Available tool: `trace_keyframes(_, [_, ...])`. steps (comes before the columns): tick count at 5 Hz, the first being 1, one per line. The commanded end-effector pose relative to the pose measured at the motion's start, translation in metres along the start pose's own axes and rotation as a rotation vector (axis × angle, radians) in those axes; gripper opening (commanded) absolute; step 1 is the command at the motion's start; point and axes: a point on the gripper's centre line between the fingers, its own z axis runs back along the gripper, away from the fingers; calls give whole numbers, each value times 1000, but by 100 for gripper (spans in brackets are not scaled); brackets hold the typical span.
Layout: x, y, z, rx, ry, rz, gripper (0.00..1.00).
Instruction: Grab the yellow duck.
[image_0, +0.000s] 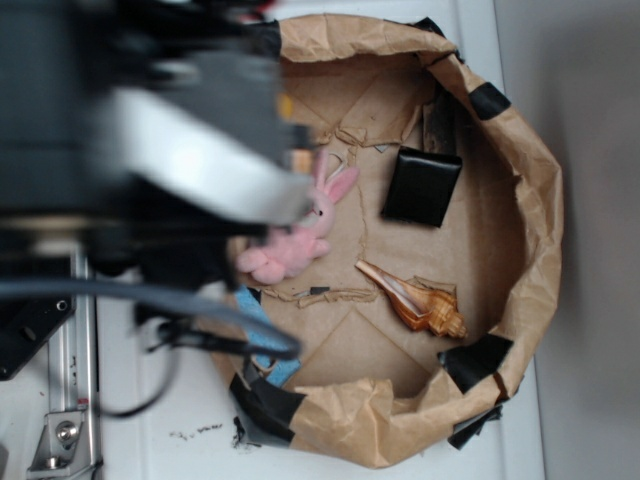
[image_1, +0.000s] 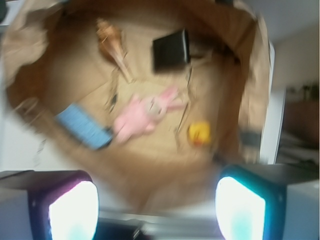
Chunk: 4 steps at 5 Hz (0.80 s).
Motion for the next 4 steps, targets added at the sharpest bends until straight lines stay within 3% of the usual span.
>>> trace_keyframes(1, [15,6,-63,52,2,-271,100])
trace_keyframes(3, [15,39,-109,-4,79,-289,100])
trace_keyframes(4, [14,44,-126,8,116,-317,100])
